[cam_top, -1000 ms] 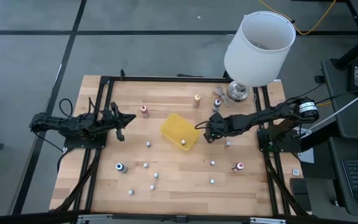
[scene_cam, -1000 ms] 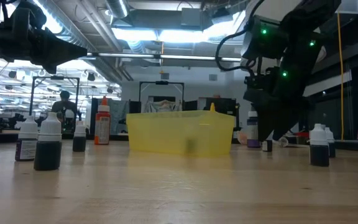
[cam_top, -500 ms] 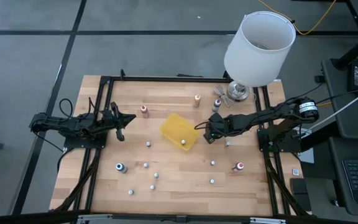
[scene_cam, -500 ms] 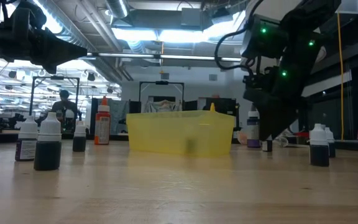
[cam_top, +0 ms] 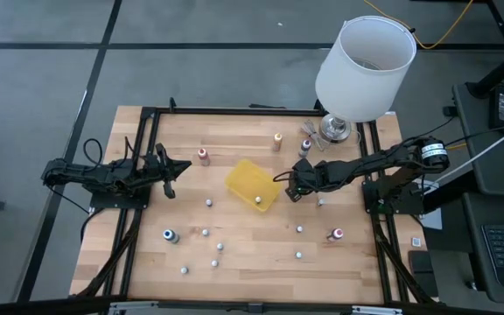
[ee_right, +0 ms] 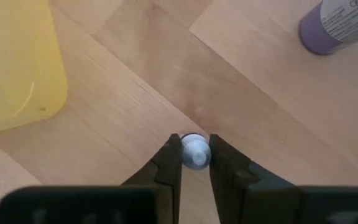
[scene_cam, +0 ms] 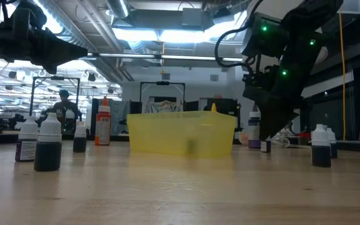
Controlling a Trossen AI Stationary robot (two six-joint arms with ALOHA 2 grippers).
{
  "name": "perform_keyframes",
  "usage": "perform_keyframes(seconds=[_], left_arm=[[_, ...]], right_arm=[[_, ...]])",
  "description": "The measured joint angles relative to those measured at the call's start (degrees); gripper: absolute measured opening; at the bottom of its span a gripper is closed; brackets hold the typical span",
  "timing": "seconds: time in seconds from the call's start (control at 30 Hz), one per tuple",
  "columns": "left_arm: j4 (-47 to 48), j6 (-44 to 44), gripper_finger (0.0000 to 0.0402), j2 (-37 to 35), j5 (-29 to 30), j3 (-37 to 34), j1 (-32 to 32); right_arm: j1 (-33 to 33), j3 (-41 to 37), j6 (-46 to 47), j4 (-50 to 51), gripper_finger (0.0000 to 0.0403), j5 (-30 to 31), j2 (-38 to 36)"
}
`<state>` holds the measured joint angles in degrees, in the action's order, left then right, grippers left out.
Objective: Pick & Place food coloring
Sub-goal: Put the small red food coloring bottle into the yellow bin
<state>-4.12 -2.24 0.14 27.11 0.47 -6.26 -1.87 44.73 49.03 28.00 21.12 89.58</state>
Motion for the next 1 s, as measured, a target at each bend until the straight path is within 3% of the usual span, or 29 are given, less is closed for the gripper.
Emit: perform_keyframes(seconds=[0.2,0.47,0.73,1.0], left_arm=[[0.0,0.0,0.0012,0.0,0.0,0.0,0.0],[0.0,0.0,0.0009,0.0,0.0,0.0,0.0],[0.0,0.0,0.0012,0.0,-0.1,0.0,0.0],[0.0,0.0,0.0009,0.0,-0.1,0.0,0.0]], right_arm=[[0.0,0.6,-0.7,1.0,0.008,-2.0,-0.7],[0.0,5.3,-7.8,9.7,0.0063,-3.2,-3.2],[0.0,14.5,-17.7,19.9,0.0073,-4.8,-3.5],[-0.3,26.3,-24.7,23.4,0.007,-4.9,-2.1]])
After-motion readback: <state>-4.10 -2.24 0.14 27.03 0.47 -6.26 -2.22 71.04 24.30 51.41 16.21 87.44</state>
